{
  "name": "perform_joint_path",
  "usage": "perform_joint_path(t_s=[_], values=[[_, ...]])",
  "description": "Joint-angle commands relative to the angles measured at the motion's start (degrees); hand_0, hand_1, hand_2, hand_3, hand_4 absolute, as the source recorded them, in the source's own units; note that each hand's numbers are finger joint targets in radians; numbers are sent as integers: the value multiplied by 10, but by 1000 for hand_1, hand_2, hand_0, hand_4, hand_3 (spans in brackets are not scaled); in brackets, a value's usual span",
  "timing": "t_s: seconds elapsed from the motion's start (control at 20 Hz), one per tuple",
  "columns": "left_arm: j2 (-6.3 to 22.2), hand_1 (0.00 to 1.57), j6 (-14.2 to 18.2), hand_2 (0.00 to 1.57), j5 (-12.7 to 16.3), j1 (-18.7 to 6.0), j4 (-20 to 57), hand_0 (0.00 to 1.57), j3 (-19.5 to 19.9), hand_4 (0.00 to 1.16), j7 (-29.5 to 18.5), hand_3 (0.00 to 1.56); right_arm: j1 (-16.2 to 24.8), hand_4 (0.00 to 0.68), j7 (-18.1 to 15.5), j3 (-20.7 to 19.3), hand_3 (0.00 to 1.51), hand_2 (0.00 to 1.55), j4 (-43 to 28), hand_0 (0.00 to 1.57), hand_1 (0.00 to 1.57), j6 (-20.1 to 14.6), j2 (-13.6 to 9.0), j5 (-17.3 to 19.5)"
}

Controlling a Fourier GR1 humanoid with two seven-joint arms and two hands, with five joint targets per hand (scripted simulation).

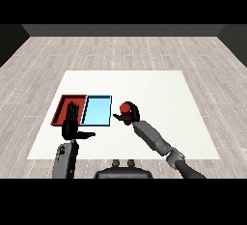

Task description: Pick the red can and put it in the red box

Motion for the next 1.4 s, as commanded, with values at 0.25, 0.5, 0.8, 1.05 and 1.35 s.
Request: perform_joint_path(t_s=[0.25, 0.5, 0.8, 1.05, 1.35], values=[[8, 0, -2, 0, -5, -21, 19, 0, 0, 0, 17, 0, 86, 608, 31, 4, 1383, 1460, -220, 1515, 1515, -62, -50, 79], [-15, 0, 18, 0, -40, -6, -43, 0, -50, 0, 37, 0, 77, 623, 71, -21, 1398, 1469, -311, 1538, 1538, -75, -73, 103], [-25, 0, 54, 0, -69, -41, -63, 0, -127, 0, 134, 0, 77, 631, 70, -54, 1398, 1441, -339, 1485, 1485, -40, -85, 129], [-25, 0, 78, 0, -81, -19, -97, 0, -161, 0, 155, 0, 82, 633, 116, -74, 1391, 1420, -387, 1465, 1465, -37, -88, 184], [-25, 0, 148, 0, -92, -84, -38, 0, -229, 0, 192, 0, 163, 629, 96, -70, 1387, 1411, -463, 1428, 1428, -25, -81, 216]])
